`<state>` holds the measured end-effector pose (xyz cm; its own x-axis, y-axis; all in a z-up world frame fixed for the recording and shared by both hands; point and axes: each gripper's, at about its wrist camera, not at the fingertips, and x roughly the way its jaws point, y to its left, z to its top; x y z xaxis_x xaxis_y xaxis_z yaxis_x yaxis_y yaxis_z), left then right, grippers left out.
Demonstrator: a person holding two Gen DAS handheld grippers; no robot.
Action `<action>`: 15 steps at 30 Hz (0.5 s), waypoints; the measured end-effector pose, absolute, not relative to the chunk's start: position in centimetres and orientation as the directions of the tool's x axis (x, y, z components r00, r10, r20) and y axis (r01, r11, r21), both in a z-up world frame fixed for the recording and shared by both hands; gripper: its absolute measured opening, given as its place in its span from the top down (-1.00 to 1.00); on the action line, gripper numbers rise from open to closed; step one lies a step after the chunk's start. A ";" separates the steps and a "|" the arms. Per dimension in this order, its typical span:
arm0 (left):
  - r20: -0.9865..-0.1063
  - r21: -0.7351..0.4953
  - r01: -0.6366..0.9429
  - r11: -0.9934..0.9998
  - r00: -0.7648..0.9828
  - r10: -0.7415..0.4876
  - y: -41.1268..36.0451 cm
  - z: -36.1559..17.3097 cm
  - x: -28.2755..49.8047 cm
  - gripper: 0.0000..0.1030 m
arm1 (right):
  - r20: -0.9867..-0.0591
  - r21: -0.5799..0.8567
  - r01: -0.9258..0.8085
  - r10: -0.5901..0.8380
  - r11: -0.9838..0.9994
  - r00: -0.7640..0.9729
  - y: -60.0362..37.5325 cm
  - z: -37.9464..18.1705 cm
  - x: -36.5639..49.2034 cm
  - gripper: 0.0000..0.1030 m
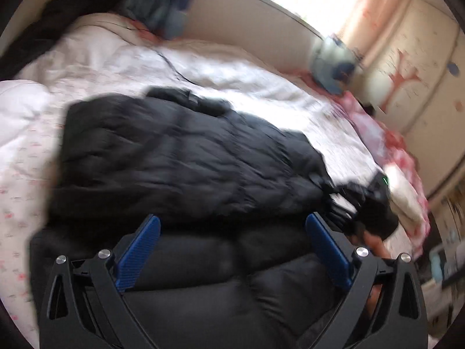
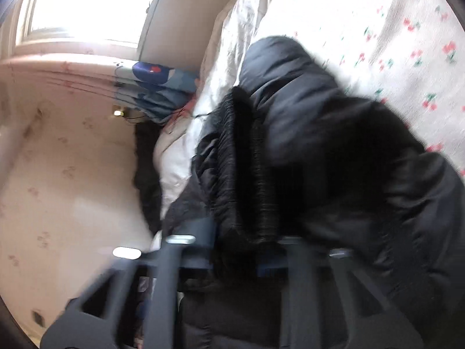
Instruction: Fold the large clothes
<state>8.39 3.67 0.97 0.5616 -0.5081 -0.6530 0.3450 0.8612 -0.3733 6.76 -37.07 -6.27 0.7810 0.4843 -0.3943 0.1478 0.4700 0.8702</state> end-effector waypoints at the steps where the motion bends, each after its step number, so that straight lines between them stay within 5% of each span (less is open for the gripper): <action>1: -0.642 -0.361 0.322 0.875 0.595 -0.484 5.0 1.6 8.1 -0.86 | -0.404 0.842 0.128 0.455 0.525 0.793 -36.4 -4.9 6.4 0.72; 9: -0.666 -0.351 0.148 0.925 0.655 -0.357 12.1 2.5 7.9 -0.86 | -0.327 0.536 -0.099 0.314 0.839 0.891 -32.6 11.5 8.3 0.76; 12: -0.691 -0.322 0.109 0.941 0.652 -0.312 13.4 1.9 8.0 -0.86 | -0.395 0.501 -0.022 0.252 0.865 0.883 -34.6 10.4 11.1 0.77; 15: -0.731 -0.290 0.069 0.955 0.628 -0.267 14.0 1.1 8.4 -0.86 | -0.567 0.541 0.125 0.252 0.832 0.784 -37.5 2.6 14.1 0.76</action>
